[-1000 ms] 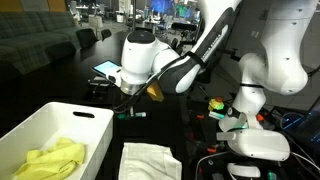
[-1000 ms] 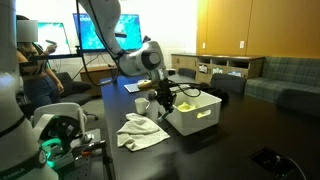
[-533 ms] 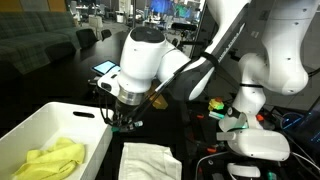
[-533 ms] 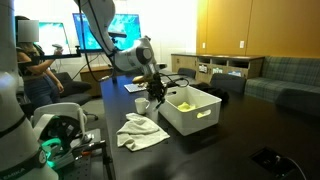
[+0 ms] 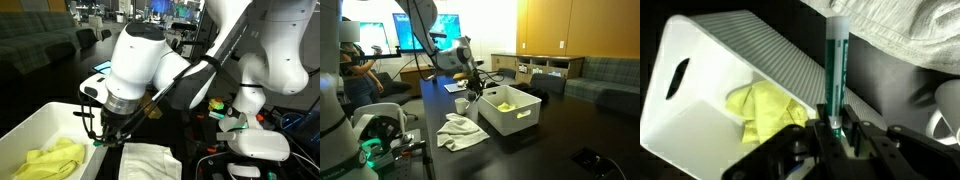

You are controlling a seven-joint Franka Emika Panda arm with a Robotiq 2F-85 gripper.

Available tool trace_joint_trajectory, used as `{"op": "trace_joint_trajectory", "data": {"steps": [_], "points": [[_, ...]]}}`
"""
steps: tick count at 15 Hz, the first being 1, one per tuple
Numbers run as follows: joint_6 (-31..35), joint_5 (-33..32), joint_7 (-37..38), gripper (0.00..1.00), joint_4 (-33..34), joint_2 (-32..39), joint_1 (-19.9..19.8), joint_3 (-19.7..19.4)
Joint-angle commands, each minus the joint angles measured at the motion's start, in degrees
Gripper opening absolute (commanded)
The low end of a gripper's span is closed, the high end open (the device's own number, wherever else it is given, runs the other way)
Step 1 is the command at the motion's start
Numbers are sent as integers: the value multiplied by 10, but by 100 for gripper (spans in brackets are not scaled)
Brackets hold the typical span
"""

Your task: Put the yellow and white cloths in the storage box and put the marker in the mug cup

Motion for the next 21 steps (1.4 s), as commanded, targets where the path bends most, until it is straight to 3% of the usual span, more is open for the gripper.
{"op": "trace_joint_trajectory", "data": {"steps": [1, 5, 13, 21], "points": [[24, 7, 1, 11, 28, 28, 20, 3], [34, -1, 1, 11, 28, 36, 51, 4], [51, 41, -59, 11, 37, 53, 60, 49], [67, 155, -176, 11, 69, 85, 16, 113]]}}
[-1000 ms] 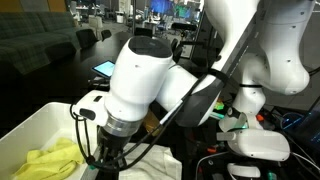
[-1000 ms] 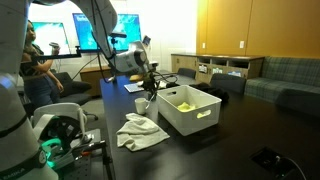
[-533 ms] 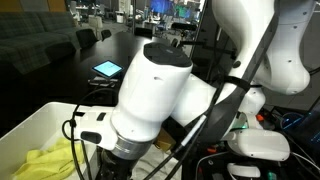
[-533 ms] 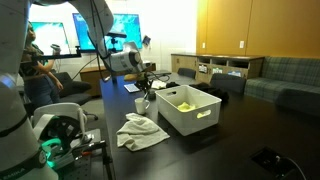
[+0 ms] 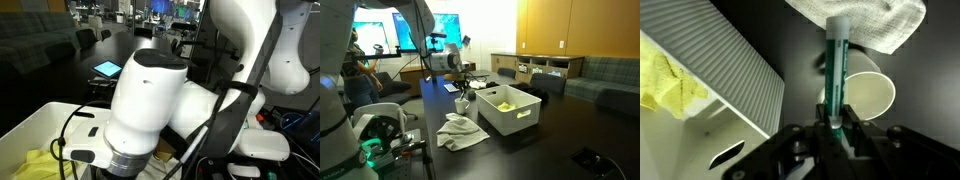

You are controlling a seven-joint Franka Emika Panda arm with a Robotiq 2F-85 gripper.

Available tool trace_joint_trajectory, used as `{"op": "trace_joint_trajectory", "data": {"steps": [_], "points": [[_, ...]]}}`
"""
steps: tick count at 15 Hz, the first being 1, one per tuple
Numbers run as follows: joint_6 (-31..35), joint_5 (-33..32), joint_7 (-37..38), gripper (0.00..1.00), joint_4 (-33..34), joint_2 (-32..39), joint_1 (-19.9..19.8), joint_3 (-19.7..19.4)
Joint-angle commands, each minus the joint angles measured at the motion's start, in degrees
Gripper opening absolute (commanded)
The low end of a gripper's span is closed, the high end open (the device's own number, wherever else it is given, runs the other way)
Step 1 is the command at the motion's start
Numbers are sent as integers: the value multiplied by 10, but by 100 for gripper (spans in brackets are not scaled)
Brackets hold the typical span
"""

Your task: Put the yellow and white cloths in the storage box and put the marker in the mug cup

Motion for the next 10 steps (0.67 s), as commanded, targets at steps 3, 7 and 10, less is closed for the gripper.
{"op": "trace_joint_trajectory", "data": {"steps": [3, 7, 10], "points": [[20, 107, -106, 11, 32, 25, -61, 73], [20, 161, -150, 11, 42, 39, -87, 109], [30, 170, -153, 11, 49, 50, -85, 112]]}}
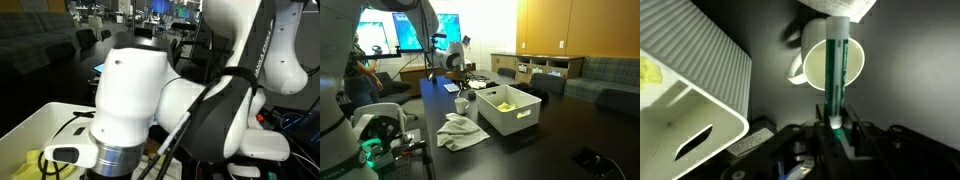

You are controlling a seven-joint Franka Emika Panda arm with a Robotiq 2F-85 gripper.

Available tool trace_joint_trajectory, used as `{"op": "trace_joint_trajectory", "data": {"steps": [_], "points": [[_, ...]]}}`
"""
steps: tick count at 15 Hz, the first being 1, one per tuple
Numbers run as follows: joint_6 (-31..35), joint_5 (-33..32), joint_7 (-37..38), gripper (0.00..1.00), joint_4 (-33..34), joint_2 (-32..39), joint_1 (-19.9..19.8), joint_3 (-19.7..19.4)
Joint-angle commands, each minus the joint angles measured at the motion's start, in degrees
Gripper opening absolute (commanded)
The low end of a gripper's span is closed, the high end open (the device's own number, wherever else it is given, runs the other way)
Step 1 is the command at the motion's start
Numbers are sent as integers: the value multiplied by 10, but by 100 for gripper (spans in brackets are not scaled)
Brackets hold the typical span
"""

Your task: Put the yellow and white cloths in the storage box and put the marker in the mug cup

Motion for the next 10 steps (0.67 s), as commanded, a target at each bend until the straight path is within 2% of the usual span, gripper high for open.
{"op": "trace_joint_trajectory", "data": {"steps": [1, 7, 10], "points": [[26, 19, -17, 11, 19, 23, -4, 13], [90, 6, 12, 11, 32, 49, 17, 1], [95, 7, 20, 11, 38, 57, 20, 5]]}}
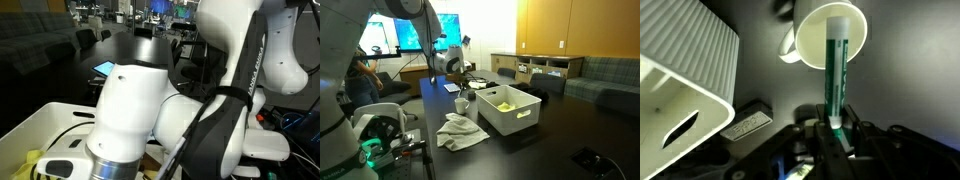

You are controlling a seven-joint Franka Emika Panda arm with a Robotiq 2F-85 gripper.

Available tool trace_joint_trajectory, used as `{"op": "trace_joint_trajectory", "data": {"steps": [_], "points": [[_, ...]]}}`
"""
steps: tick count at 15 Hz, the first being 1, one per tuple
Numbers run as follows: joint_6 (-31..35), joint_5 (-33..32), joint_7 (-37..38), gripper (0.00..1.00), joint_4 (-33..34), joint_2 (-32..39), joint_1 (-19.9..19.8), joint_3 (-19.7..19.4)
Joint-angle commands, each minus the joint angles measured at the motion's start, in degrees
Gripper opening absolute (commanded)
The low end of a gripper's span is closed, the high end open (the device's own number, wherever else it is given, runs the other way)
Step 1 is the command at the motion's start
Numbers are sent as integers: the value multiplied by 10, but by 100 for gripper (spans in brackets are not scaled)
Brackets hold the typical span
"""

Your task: Put the yellow and white cloths in the storage box and put the marker in the mug cup

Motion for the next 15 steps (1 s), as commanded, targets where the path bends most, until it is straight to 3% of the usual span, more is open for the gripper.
{"op": "trace_joint_trajectory", "data": {"steps": [1, 7, 15], "points": [[18, 2, 15, 11, 22, 17, 11, 1], [20, 3, 27, 11, 38, 42, 27, 5], [106, -11, 23, 11, 31, 64, 22, 14]]}}
